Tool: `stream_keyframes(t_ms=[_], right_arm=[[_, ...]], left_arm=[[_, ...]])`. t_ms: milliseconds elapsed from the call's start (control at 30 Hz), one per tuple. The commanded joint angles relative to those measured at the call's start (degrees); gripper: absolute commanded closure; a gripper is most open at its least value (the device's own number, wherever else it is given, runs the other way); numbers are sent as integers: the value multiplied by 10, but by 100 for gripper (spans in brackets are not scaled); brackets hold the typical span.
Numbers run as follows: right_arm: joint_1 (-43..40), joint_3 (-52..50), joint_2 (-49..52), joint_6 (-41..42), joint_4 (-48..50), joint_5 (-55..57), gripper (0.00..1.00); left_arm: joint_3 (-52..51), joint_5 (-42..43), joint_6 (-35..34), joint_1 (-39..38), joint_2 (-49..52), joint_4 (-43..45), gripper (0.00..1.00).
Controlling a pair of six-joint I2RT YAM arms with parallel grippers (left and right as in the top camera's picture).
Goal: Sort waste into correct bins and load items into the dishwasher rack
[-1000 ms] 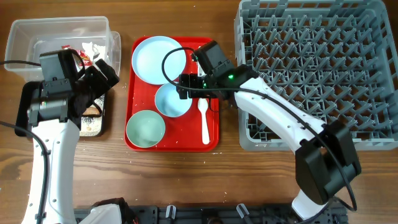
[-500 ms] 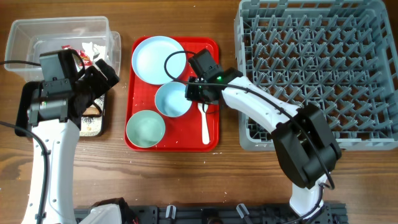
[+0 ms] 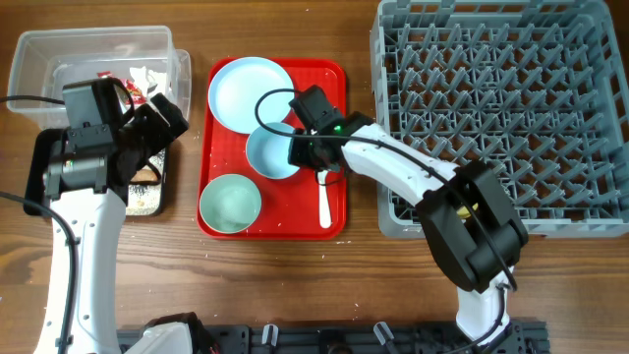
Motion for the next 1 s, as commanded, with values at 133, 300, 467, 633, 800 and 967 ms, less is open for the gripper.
stream_keyframes(t_ms=[133,300,467,633,800,967], right_arm=[[-62,14,-235,-146,-45,43,96],[-124,14,-339,-280,-51,454,96],[-183,14,-263,-557,92,641,96],[-216,14,-96,-861,357,714,96],[-226,14,19,-1012,578,718,96],[-233,13,55,-1001,575,701,95]], left_arm=[[8,7,13,-3,-3,0,0],[8,7,13,-3,-3,0,0],[8,7,13,-3,-3,0,0],[8,7,13,-3,-3,0,0],[8,7,13,-3,-3,0,0],[8,7,13,-3,-3,0,0]])
